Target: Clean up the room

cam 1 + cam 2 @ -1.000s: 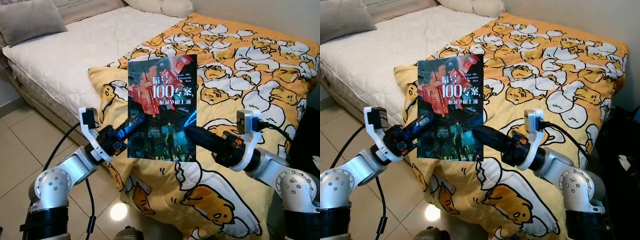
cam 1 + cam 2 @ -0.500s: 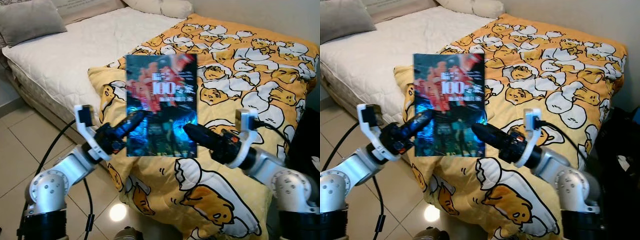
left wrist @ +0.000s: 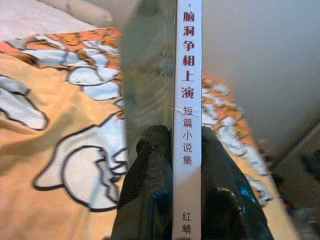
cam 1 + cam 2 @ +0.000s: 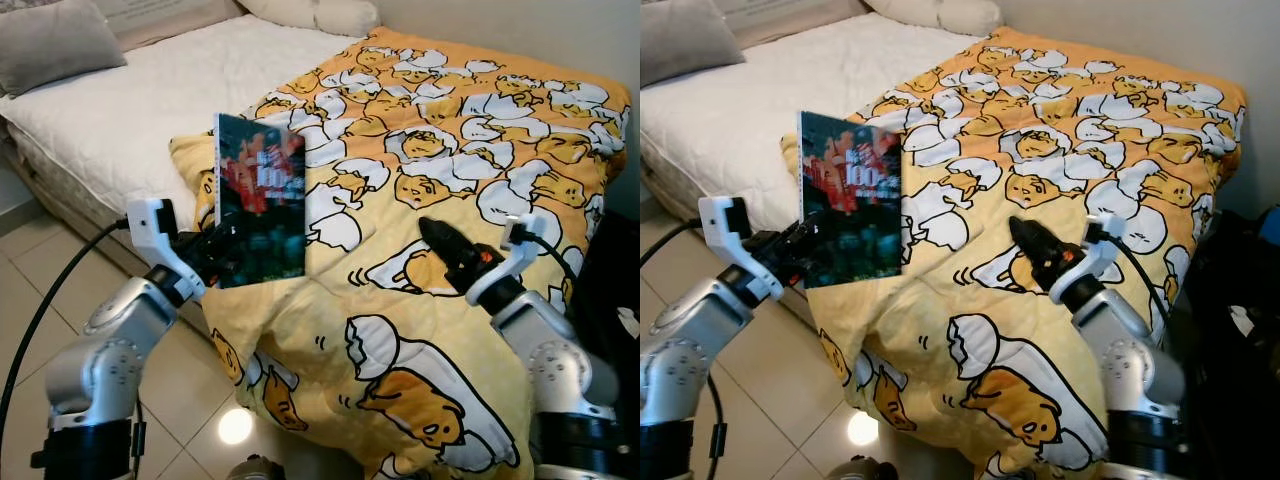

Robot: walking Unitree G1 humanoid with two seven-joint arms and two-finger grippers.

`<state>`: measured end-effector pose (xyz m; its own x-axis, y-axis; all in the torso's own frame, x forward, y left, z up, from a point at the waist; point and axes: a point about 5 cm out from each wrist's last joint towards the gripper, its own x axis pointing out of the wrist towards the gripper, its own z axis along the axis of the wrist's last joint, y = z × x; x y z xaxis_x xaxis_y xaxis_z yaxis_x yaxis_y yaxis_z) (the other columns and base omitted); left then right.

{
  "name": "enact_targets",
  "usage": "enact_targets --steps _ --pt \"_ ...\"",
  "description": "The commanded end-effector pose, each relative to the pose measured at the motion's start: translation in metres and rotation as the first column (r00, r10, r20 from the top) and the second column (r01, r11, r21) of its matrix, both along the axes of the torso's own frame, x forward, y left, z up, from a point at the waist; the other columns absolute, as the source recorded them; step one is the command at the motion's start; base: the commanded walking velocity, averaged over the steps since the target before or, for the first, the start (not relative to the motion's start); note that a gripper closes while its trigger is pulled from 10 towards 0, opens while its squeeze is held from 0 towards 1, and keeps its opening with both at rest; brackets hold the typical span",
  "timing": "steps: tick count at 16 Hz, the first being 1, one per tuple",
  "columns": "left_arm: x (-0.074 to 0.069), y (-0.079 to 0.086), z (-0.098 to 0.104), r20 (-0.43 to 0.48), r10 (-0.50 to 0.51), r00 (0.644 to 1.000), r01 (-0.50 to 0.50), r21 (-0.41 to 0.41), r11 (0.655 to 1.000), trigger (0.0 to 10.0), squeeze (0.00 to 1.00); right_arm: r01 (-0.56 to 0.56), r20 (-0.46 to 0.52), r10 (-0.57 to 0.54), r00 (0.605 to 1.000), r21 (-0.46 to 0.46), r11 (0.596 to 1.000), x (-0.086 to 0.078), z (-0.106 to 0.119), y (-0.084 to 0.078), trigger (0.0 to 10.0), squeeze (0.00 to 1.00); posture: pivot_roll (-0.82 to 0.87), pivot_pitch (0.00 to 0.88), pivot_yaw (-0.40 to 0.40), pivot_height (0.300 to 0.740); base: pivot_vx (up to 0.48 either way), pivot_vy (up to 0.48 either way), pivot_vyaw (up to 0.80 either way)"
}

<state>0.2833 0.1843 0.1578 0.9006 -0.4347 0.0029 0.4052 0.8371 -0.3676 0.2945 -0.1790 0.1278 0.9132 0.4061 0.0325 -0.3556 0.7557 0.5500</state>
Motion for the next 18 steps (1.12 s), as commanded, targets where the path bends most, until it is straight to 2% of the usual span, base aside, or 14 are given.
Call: enact_targets --steps 1,3,6,9,10,13,15,18 --pt "0.003 -0.005 0.008 0.038 0.049 0.998 -0.051 0.042 0.998 10.0 0.0 0.036 0.029 -0.035 0.999 -0.034 0.999 -0.001 0.004 0.004 10.0 0.0 -0.08 0.0 0.062 0.74 0.0 0.0 0.0" --pt "0.004 -0.005 0.001 0.013 0.11 0.994 -0.111 0.064 0.992 10.0 0.0 0.047 0.019 -0.045 0.999 -0.076 0.996 -0.004 -0.003 0.012 10.0 0.0 -0.08 0.0 0.053 0.74 0.0 0.0 0.0" --pt "0.004 -0.007 -0.01 0.005 0.163 0.987 -0.161 0.219 0.962 10.0 0.0 0.072 0.016 -0.07 0.997 -0.124 0.99 -0.006 -0.007 0.027 10.0 0.0 -0.08 0.0 0.057 0.74 0.0 0.0 0.0" --pt "0.004 -0.006 -0.019 -0.035 0.204 0.978 -0.19 0.242 0.951 10.0 0.0 0.084 0.025 -0.081 0.996 -0.156 0.984 -0.008 -0.008 0.031 10.0 0.0 -0.08 0.0 0.055 0.74 0.0 0.0 0.0" --pt "0.007 -0.002 -0.019 -0.02 0.28 0.96 -0.26 0.319 0.912 10.0 0.0 0.128 0.022 -0.126 0.992 -0.2 0.971 -0.006 -0.009 0.032 10.0 0.0 -0.08 0.0 0.059 0.74 0.0 0.0 0.0" --pt "0.006 -0.009 -0.02 0.027 0.261 0.965 -0.25 0.394 0.884 10.0 0.0 0.145 -0.01 -0.152 0.988 -0.228 0.963 -0.004 -0.011 0.037 10.0 0.0 -0.09 0.0 0.058 0.74 0.0 0.0 0.0" --pt "0.005 -0.012 -0.022 0.038 0.262 0.964 -0.255 0.401 0.88 10.0 0.0 0.174 -0.024 -0.184 0.983 -0.227 0.958 -0.005 -0.014 0.038 10.0 0.0 -0.07 0.0 0.046 0.74 0.0 0.0 0.0" --pt "0.002 -0.015 -0.021 0.044 0.262 0.964 -0.257 0.405 0.877 10.0 0.0 0.182 -0.031 -0.194 0.98 -0.231 0.956 -0.005 -0.015 0.044 10.0 0.0 -0.08 0.0 0.05 0.74 0.0 0.44 -0.31"
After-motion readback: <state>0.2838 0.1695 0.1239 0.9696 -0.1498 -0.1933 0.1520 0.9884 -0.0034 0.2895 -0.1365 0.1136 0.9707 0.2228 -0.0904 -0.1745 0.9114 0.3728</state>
